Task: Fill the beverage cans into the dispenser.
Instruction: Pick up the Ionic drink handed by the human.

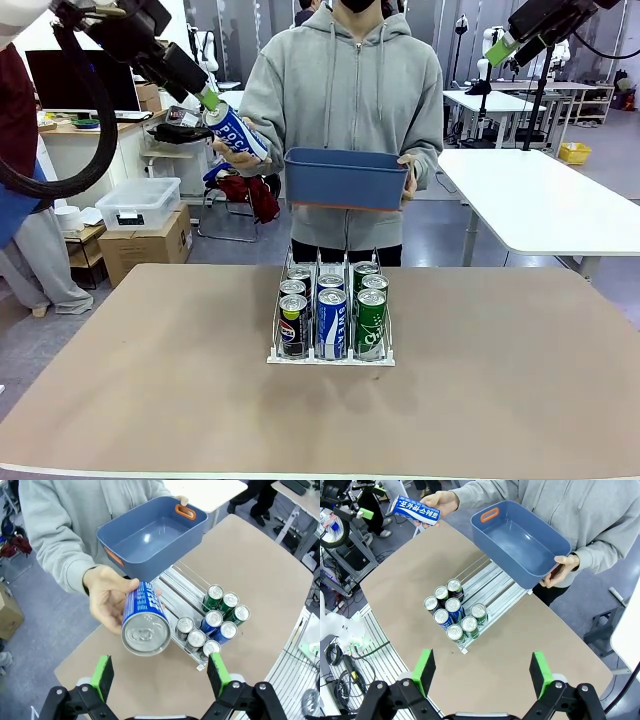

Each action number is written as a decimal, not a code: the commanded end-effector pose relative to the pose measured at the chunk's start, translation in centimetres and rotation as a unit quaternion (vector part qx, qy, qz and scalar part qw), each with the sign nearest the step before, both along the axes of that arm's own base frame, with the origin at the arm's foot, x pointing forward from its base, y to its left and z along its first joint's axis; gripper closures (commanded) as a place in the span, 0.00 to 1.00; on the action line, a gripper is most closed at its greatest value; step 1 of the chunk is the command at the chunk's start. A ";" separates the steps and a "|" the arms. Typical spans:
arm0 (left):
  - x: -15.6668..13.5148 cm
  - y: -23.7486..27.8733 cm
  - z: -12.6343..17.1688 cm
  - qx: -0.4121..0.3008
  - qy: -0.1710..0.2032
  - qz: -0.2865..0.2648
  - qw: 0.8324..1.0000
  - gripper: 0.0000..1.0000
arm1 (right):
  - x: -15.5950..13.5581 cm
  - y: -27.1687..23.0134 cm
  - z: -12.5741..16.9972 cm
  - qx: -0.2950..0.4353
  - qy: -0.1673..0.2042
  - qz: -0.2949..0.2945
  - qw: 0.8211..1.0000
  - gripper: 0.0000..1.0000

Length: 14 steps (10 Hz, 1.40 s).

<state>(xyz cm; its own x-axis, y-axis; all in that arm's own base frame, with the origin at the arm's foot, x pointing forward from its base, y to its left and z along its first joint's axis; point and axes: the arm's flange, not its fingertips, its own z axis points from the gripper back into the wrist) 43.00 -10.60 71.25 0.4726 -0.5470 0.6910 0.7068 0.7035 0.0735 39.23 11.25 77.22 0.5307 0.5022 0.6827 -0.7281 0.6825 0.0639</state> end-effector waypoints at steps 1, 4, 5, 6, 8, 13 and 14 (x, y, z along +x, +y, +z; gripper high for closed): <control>1.3 0.0 -1.3 -0.007 -0.019 -0.033 0.999 0.00 | 0.0 0.0 0.0 -0.003 0.001 -0.002 1.000 0.00; 2.3 -0.3 -1.9 -0.023 -0.033 -0.050 0.998 0.00 | 0.0 0.0 0.0 -0.003 0.001 -0.002 1.000 0.00; 2.4 -0.6 -2.2 -0.029 -0.031 -0.047 0.998 0.00 | 0.0 0.0 0.0 -0.003 0.001 -0.002 1.000 0.00; 2.7 -0.8 -2.5 -0.031 -0.029 -0.048 0.998 0.00 | 0.0 0.0 0.0 -0.003 0.001 -0.002 1.000 0.00; 3.5 -1.1 -3.0 -0.024 -0.036 -0.038 0.998 0.00 | 0.0 0.0 0.0 -0.003 0.001 -0.002 1.000 0.00; 4.9 -1.1 -4.2 -0.035 -0.034 -0.049 0.998 0.00 | 0.0 0.0 0.0 -0.003 0.001 -0.002 1.000 0.00; 5.0 -1.2 -4.2 -0.033 -0.032 -0.045 0.998 0.00 | 0.0 0.0 0.0 -0.003 0.001 -0.002 1.000 0.00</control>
<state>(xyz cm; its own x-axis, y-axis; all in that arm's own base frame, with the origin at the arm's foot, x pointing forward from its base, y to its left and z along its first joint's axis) 47.55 -12.07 67.28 0.4030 -0.5452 0.7351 0.7534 0.6536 0.0717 39.24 11.25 77.23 0.5307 0.5021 0.6828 -0.7280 0.6826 0.0638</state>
